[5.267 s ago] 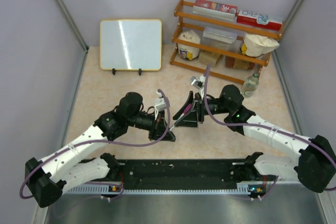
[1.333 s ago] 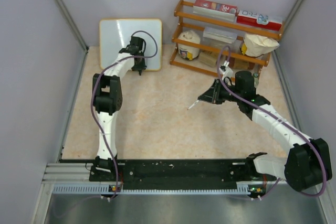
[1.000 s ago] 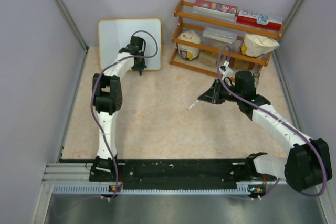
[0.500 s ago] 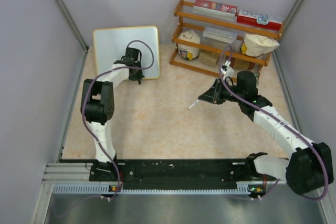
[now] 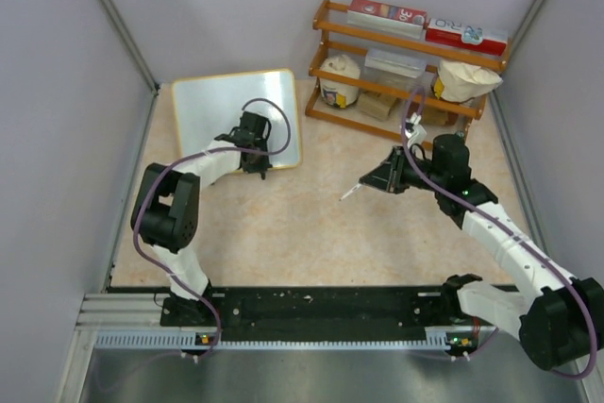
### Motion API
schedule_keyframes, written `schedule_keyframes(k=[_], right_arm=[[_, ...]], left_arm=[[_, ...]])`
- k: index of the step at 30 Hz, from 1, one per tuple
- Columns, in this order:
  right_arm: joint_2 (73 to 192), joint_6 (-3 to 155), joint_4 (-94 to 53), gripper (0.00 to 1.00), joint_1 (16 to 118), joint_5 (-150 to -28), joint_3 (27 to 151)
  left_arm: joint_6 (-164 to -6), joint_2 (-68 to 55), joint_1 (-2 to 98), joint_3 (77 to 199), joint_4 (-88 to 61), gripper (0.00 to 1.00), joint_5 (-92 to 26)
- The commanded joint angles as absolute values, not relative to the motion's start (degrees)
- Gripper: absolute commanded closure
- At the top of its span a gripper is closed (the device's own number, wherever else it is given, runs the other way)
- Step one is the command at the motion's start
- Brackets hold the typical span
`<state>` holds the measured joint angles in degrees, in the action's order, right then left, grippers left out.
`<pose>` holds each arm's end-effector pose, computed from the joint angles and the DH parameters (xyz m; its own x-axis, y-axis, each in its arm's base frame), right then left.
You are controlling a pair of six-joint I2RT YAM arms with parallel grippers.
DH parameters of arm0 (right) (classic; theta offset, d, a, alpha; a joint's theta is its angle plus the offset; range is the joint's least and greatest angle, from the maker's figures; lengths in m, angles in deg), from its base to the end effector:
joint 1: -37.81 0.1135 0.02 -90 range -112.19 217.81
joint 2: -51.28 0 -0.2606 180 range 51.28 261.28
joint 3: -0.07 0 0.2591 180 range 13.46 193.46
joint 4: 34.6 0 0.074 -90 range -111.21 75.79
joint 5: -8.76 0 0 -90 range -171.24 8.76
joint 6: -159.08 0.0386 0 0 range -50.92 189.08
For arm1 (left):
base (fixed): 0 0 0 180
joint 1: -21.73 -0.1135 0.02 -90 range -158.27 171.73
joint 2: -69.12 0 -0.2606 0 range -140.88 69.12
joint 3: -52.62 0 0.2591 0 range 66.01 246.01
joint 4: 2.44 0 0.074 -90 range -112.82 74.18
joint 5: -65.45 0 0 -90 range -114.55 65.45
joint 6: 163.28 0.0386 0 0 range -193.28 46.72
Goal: Write a sentence on the whiteboard
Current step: Move the whiteboard stand to the center of the board.
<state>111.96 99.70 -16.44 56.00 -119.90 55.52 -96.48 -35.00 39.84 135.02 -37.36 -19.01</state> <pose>0.2262 0.0997 0.2758 -0.7262 0.1800 -0.6635 -0.4864 0.5475 0.6809 0.3681 -0.1165 0.1764 -0.8317 -0.1405 -0.5372 -0.0747 0.9870 -0.1425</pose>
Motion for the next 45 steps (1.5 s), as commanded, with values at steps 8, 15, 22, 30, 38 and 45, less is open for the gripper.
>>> schedule_keyframes(k=[8, 15, 22, 30, 38, 45], right_arm=[[103.8, 98.4, -12.3, 1.0, 55.2, -118.7, 54.8], [96.1, 95.9, -2.9, 1.0, 54.4, -116.9, 54.2], [89.7, 93.7, 7.4, 1.0, 54.3, -114.7, 54.8], [86.2, 92.3, 13.7, 1.0, 54.3, -112.5, 55.6], [85.1, 91.1, 16.2, 1.0, 54.3, -111.3, 56.5], [86.1, 90.9, 16.1, 1.0, 54.2, -111.5, 57.3]], left_arm=[[-108.9, -31.9, 55.7, 131.1, -41.5, 1.0, -23.0], [-110.8, -36.6, 63.2, 138.6, -43.3, 1.0, -21.6], [-113.3, -40.4, 69.0, 144.1, -43.2, 1.0, -22.3], [-115.6, -46.6, 72.3, 151.0, -43.8, 0.98, -24.3], [-115.3, -46.1, 73.9, 152.5, -44.2, 0.68, -24.3], [-114.0, -38.5, 74.5, 148.6, -43.9, 0.28, -22.4]])
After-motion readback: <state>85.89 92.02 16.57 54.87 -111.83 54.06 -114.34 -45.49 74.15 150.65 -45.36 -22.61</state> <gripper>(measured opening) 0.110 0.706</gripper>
